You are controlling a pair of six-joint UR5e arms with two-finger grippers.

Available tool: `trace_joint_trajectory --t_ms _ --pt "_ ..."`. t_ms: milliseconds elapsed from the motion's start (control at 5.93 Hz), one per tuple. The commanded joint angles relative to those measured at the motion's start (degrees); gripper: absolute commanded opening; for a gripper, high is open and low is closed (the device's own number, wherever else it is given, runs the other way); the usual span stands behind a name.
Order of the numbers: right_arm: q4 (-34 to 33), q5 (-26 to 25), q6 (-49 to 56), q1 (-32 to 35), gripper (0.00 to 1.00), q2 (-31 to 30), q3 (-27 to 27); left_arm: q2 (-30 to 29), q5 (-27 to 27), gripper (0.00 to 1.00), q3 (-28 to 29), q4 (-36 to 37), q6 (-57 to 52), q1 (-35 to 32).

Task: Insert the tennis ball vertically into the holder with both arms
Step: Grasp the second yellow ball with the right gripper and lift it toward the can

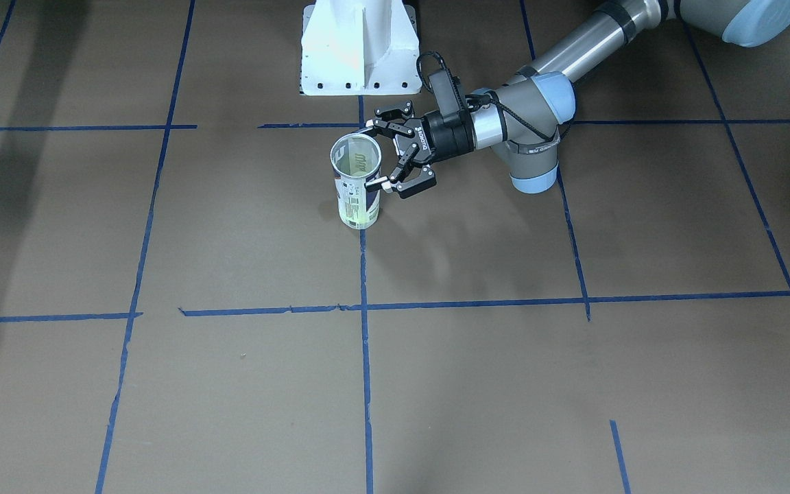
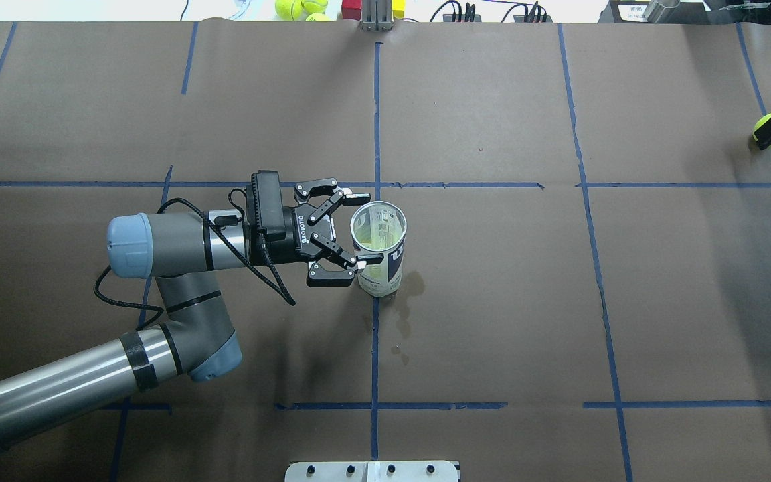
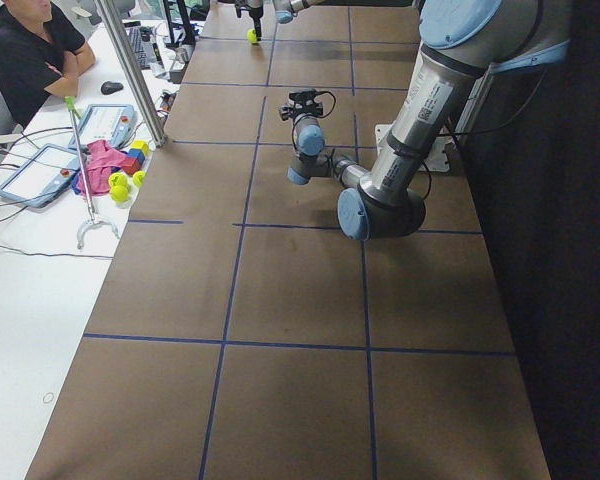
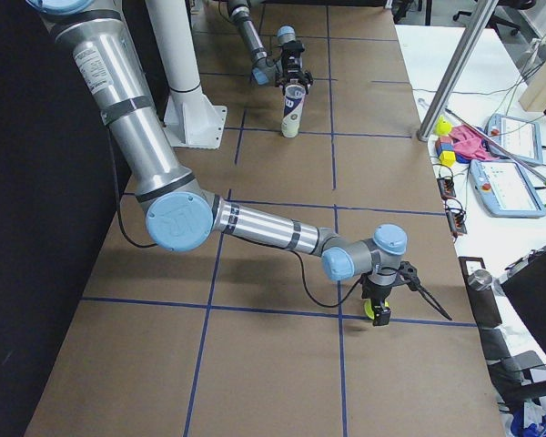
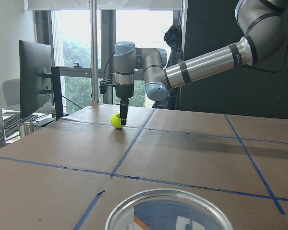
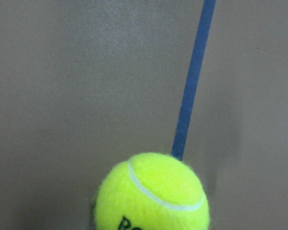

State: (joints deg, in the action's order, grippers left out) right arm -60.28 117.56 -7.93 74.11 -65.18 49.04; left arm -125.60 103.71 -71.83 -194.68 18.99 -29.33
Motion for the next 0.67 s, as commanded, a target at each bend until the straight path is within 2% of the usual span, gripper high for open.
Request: trace_joint_trajectory --t_ms 0,169,337,506 --pt "3.2 -1.4 -0.1 -0.5 0.98 0.4 -1.6 0.0 0.0 0.98 0.0 0.1 -0.1 -0.2" --pt "3.2 -1.4 -0.1 -0.6 0.55 0.6 -1.7 0.0 0.0 0.98 0.0 0.1 0.0 -0.3" --pt "3.2 -1.3 -0.1 -0.6 0.04 1.8 -1.8 0.0 0.0 0.98 0.0 0.0 -0.1 -0.3" --pt "3.1 -0.9 -1.1 -0.6 0.0 3.6 -1.0 0.3 -0.1 0.98 0.0 0.1 0.0 -0.4"
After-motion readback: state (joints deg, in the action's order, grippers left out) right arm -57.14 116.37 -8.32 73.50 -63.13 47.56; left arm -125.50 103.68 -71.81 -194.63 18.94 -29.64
